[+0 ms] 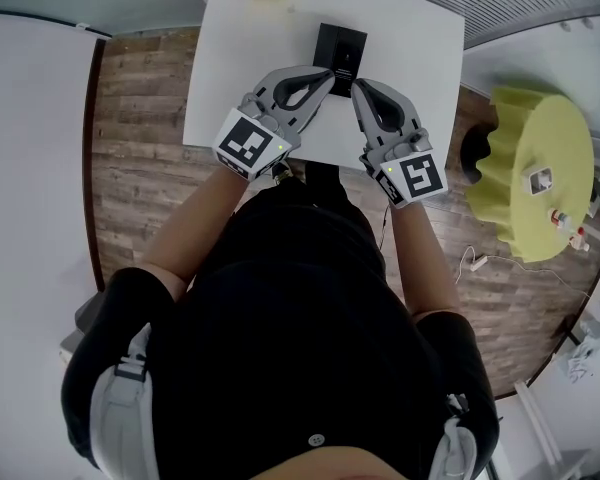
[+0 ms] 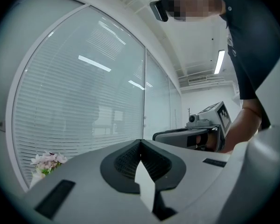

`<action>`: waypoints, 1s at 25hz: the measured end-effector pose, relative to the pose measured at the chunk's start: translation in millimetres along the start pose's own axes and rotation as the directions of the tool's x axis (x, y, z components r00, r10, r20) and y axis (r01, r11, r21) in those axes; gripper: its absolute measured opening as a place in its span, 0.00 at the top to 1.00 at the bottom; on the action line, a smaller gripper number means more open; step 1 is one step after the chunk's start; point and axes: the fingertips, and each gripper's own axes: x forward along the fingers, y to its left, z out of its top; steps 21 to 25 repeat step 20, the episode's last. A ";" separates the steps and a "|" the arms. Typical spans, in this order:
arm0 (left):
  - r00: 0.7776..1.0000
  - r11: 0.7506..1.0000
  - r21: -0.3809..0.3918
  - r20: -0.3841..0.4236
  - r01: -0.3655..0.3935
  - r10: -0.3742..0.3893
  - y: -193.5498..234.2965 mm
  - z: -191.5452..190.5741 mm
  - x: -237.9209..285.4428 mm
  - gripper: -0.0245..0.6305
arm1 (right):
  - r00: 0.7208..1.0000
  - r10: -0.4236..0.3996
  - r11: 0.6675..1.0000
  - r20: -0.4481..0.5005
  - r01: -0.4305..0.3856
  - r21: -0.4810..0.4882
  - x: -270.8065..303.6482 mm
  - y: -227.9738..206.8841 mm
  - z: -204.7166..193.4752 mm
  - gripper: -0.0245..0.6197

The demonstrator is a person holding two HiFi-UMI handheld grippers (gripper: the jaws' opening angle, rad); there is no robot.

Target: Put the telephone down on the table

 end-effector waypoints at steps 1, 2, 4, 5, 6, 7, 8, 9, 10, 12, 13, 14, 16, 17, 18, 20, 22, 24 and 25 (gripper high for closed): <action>1.000 1.000 0.003 -0.005 0.001 -0.001 -0.8 -0.5 -1.3 0.95 | 1.000 0.001 1.000 -0.001 -0.001 -0.003 -0.2 1.6 0.1 0.93; 1.000 1.000 0.004 -0.004 0.003 -0.003 -2.0 0.2 -2.3 0.95 | 1.000 0.003 1.000 -0.001 -0.003 -0.006 -0.5 3.2 0.4 0.93; 1.000 1.000 0.006 -0.003 0.010 -0.010 -3.9 1.3 -3.4 0.95 | 1.000 0.006 1.000 -0.002 -0.006 -0.012 -0.8 5.2 1.3 0.93; 1.000 1.000 0.006 -0.006 0.011 -0.011 -4.0 1.0 -3.9 0.95 | 1.000 0.007 1.000 -0.002 -0.007 -0.013 -0.7 5.6 1.8 0.93; 1.000 1.000 0.007 -0.006 0.011 -0.011 -3.6 0.9 -4.2 0.95 | 1.000 0.007 1.000 -0.001 -0.007 -0.014 -0.5 5.8 2.3 0.93; 1.000 1.000 0.008 0.000 0.010 -0.010 -2.8 1.3 -4.2 0.95 | 1.000 0.007 1.000 -0.001 -0.007 -0.015 -0.2 5.5 2.7 0.93; 1.000 1.000 0.009 0.008 0.009 -0.009 -1.8 1.6 -3.6 0.95 | 1.000 0.005 1.000 0.000 -0.005 -0.017 0.2 4.7 3.1 0.93; 1.000 1.000 0.012 0.012 0.009 -0.009 -0.8 1.7 -2.9 0.95 | 1.000 0.003 1.000 0.002 -0.003 -0.019 0.6 3.5 3.5 0.93; 1.000 1.000 0.015 0.013 0.010 -0.011 -0.4 1.9 -2.4 0.95 | 1.000 -0.001 1.000 0.004 0.002 -0.019 0.7 2.4 3.8 0.93; 1.000 1.000 0.014 0.003 0.015 -0.015 -3.0 0.9 -3.0 0.95 | 1.000 -0.010 1.000 0.003 0.010 -0.011 -1.3 1.5 2.8 0.93; 1.000 1.000 0.013 -0.009 0.018 -0.018 -4.0 -1.1 -3.4 0.95 | 1.000 -0.012 1.000 0.001 0.012 -0.007 -2.4 1.1 2.1 0.93; 1.000 1.000 0.013 -0.020 0.022 -0.022 -3.4 -2.7 -3.2 0.95 | 1.000 -0.014 1.000 0.000 0.014 -0.004 -2.1 0.2 2.0 0.93; 1.000 1.000 0.014 -0.008 0.022 -0.022 0.5 -0.3 -1.4 0.95 | 1.000 -0.014 1.000 0.004 0.014 -0.005 0.5 -2.2 2.9 0.93; 1.000 1.000 0.013 0.005 0.019 -0.019 2.0 2.0 -0.4 0.95 | 1.000 -0.013 1.000 0.005 0.013 -0.006 1.3 -2.8 3.0 0.93; 1.000 1.000 0.012 0.015 0.017 -0.017 3.1 3.4 0.2 0.95 | 1.000 -0.013 1.000 0.006 0.013 -0.007 1.8 -3.0 2.7 0.93; 1.000 1.000 0.010 0.026 0.013 -0.014 5.1 4.1 1.0 0.95 | 1.000 -0.013 1.000 0.007 0.013 -0.008 2.4 -3.5 1.7 0.93; 1.000 1.000 0.010 0.026 0.013 -0.014 5.1 4.1 1.0 0.95 | 1.000 -0.013 1.000 0.007 0.013 -0.008 2.4 -3.5 1.7 0.93; 1.000 1.000 0.010 0.026 0.013 -0.014 5.1 4.1 1.0 0.95 | 1.000 -0.013 1.000 0.007 0.013 -0.008 2.4 -3.5 1.7 0.93; 1.000 1.000 0.010 0.026 0.013 -0.014 5.1 4.1 1.0 0.95 | 1.000 -0.013 1.000 0.007 0.013 -0.008 2.4 -3.5 1.7 0.93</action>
